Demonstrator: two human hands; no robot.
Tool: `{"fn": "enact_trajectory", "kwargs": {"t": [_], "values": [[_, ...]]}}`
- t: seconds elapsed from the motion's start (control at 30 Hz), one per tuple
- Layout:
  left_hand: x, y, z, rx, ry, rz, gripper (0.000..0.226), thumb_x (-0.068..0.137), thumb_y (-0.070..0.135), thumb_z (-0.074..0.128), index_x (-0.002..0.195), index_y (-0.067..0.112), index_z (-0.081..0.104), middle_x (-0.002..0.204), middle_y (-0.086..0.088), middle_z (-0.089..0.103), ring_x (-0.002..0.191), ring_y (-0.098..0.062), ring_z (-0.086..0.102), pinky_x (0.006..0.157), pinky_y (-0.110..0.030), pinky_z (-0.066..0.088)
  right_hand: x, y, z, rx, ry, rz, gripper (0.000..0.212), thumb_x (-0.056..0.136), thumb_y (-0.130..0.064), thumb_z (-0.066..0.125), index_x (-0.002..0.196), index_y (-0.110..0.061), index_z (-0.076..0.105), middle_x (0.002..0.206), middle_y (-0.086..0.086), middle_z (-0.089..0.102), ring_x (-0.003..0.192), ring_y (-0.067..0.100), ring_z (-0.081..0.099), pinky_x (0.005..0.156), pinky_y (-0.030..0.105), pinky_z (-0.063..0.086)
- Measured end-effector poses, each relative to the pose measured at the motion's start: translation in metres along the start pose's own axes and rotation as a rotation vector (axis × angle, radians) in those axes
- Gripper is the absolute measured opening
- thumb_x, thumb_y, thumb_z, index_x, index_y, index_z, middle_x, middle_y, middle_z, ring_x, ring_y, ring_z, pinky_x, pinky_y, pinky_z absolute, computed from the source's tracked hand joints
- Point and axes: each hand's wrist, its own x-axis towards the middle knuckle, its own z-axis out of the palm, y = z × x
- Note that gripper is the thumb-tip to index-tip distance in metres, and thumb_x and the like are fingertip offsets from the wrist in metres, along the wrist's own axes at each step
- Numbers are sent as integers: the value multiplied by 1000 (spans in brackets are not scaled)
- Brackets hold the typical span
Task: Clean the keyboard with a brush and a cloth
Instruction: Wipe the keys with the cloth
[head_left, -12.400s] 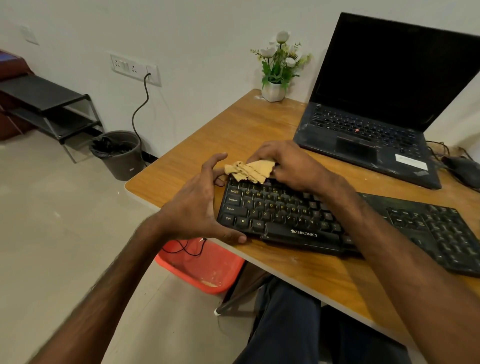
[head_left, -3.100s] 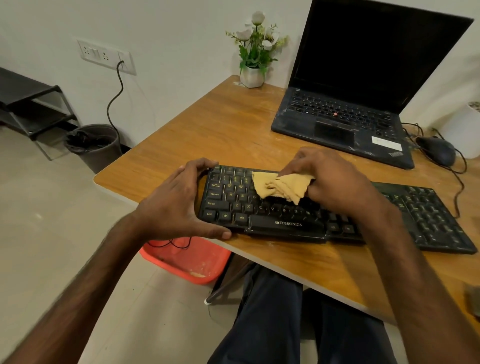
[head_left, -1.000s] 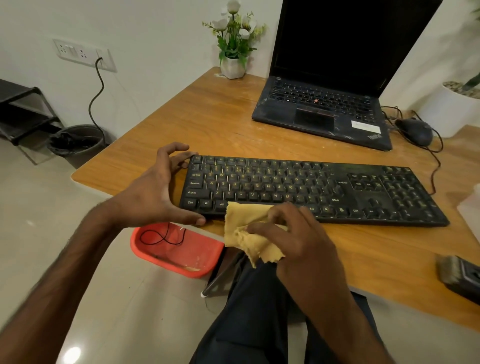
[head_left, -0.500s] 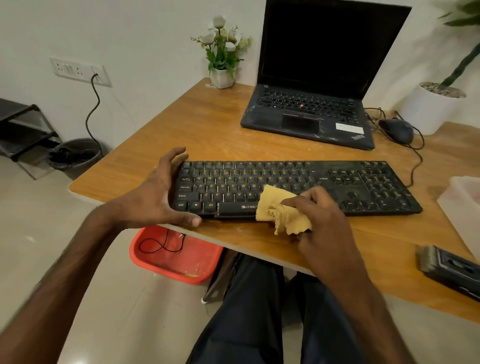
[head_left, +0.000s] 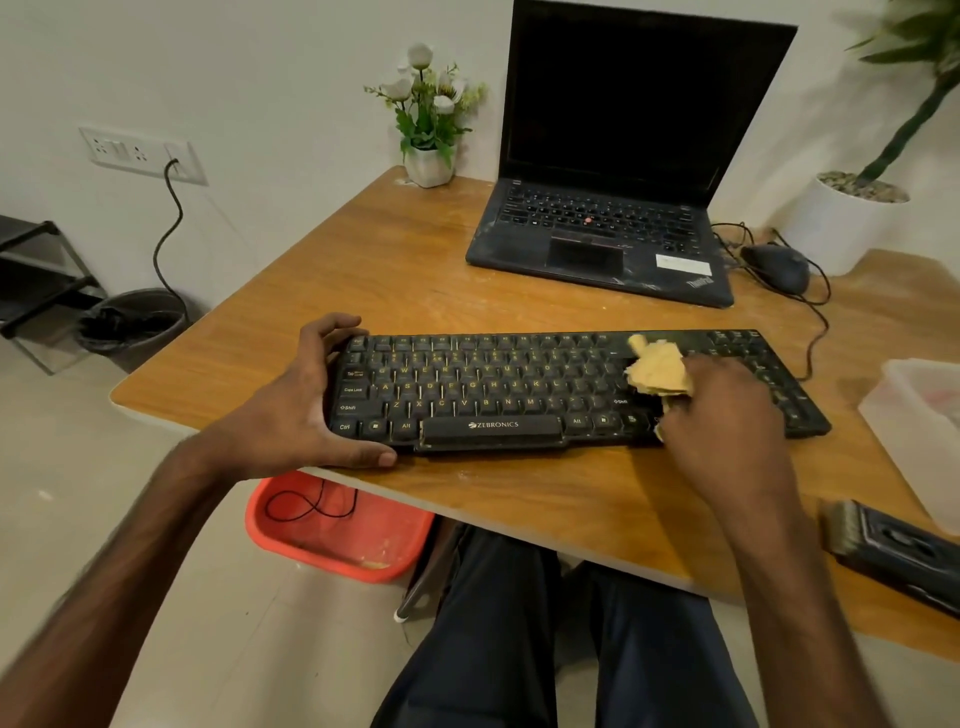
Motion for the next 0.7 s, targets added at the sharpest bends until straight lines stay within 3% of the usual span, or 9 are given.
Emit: {"fn": "enact_trajectory", "kwargs": {"t": [0.13,0.23,0.33,0.4,0.53,0.7], "values": [[0,0,2,-4,7,1,136,36,69,92,144,45,12,144,22,33,131,10,42,112,-25,39,6,-27,-1,-69,-125,16,23,92,-11,56,115,-4,58,110,11,58,83,15,46,68,25,38],[-1,1,3,4,13,-5,134,37,70,92,143,46,14,142,24,35,129,11,44,109,-22,40,-4,-58,11,86,-248,-50,18,95,-12,55,113,-9,57,97,2,56,76,10,50,54,15,35],[-2,2,2,-8,13,-8,134,37,67,93,143,44,15,140,27,35,128,13,44,107,-15,40,-6,-86,24,197,-370,-197,20,94,-10,55,114,-9,60,96,0,59,82,11,56,59,18,43],[-2,2,2,-11,8,-10,132,38,63,94,143,43,15,140,27,36,127,14,44,107,-13,40,7,-86,18,254,-404,-180,22,95,-10,54,116,-9,61,92,0,61,81,13,60,63,24,50],[-2,1,2,22,15,-17,129,39,65,93,141,47,16,138,30,38,126,12,47,107,-21,42,42,-55,-3,85,-80,-102,11,95,-11,54,102,-12,62,81,-1,55,70,11,50,62,25,41],[-1,3,3,30,9,-18,130,38,69,92,141,48,15,137,33,39,126,9,48,111,-31,43,33,-70,23,-113,-109,-124,16,96,-16,56,107,-6,60,85,2,51,73,15,48,59,23,36]]}}
